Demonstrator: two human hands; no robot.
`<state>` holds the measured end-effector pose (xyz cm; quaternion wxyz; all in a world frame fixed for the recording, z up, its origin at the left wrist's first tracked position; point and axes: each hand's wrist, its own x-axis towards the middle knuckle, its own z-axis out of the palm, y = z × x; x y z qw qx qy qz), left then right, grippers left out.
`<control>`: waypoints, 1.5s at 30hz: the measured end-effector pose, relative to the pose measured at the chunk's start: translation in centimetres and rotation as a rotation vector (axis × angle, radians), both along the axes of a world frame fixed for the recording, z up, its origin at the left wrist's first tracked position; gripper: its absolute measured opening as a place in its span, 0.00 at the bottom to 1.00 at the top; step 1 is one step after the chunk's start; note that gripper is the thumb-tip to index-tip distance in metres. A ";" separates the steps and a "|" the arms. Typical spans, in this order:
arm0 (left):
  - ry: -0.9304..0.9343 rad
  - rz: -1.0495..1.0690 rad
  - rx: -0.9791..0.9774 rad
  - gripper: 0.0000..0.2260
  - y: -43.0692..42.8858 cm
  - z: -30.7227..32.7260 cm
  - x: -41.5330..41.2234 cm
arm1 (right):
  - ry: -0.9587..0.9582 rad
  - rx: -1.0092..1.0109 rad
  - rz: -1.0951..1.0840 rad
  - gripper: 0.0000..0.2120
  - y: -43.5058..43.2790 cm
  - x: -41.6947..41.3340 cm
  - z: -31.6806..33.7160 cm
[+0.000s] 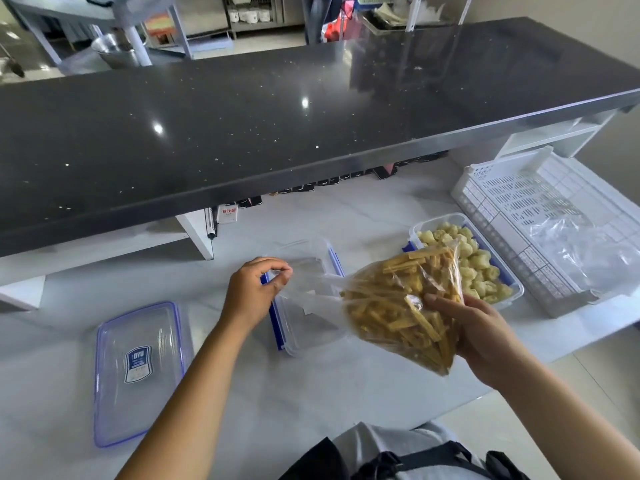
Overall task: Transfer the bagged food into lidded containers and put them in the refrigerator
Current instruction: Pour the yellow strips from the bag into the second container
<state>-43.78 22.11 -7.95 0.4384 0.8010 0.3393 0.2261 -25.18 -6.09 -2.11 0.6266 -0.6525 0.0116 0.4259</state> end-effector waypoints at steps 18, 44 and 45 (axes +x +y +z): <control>-0.065 0.152 -0.136 0.05 -2.5 -2.0 -3.7 | -0.009 -0.001 0.085 0.14 3.9 3.9 2.1; -0.010 0.278 -0.217 0.09 -5.0 -2.4 -2.9 | -0.211 -0.154 0.368 0.14 2.8 6.6 3.3; -0.010 0.266 -0.234 0.09 -5.4 -2.5 -3.1 | -0.202 -0.147 0.342 0.14 2.5 6.7 3.2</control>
